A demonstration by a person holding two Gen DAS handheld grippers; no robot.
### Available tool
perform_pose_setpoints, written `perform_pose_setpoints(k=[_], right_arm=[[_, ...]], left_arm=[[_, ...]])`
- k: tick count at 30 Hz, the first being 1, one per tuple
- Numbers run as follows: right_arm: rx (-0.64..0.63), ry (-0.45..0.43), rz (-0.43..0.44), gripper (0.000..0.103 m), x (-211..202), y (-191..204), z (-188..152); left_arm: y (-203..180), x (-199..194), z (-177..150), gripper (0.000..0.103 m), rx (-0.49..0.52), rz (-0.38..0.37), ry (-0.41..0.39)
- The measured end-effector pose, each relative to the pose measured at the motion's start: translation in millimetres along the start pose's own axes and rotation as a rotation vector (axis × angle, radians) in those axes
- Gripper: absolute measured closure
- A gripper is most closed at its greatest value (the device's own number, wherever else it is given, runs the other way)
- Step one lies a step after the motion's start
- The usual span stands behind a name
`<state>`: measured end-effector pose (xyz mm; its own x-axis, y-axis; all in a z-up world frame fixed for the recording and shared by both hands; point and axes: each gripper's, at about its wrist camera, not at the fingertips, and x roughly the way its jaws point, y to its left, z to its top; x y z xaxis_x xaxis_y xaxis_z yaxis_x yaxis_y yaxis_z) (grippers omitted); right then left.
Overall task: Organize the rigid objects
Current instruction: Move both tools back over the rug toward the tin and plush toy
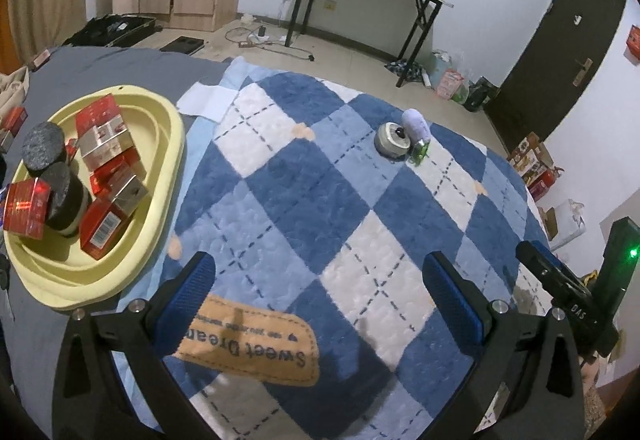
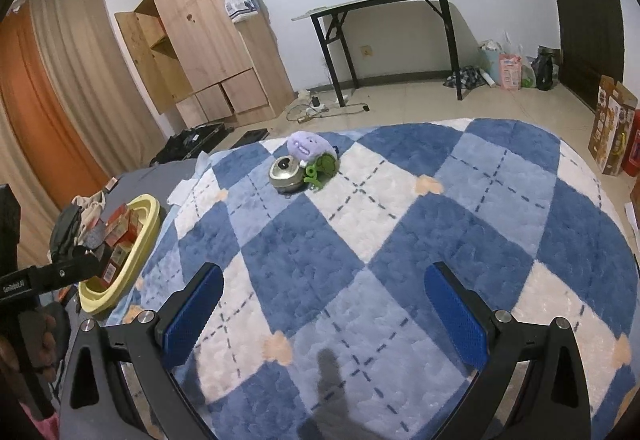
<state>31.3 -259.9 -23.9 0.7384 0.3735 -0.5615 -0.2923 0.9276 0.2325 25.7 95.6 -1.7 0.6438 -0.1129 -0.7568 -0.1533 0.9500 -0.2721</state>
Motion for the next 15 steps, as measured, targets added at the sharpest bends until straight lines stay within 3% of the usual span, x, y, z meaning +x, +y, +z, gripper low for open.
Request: perform_pose_setpoints(k=[10,15], right_arm=[[-0.002,0.013,-0.016,0.0,4.2,-1.4,-4.5],[0.026,0.027,0.021,0.0,6.9,-3.5,-5.1]], left_arm=[[-14.0,-2.4,1.9,0.0,0.032,-0.009,-0.011],[-19.7,1.1,2.5,0.0,0.077,-0.015,-0.008]])
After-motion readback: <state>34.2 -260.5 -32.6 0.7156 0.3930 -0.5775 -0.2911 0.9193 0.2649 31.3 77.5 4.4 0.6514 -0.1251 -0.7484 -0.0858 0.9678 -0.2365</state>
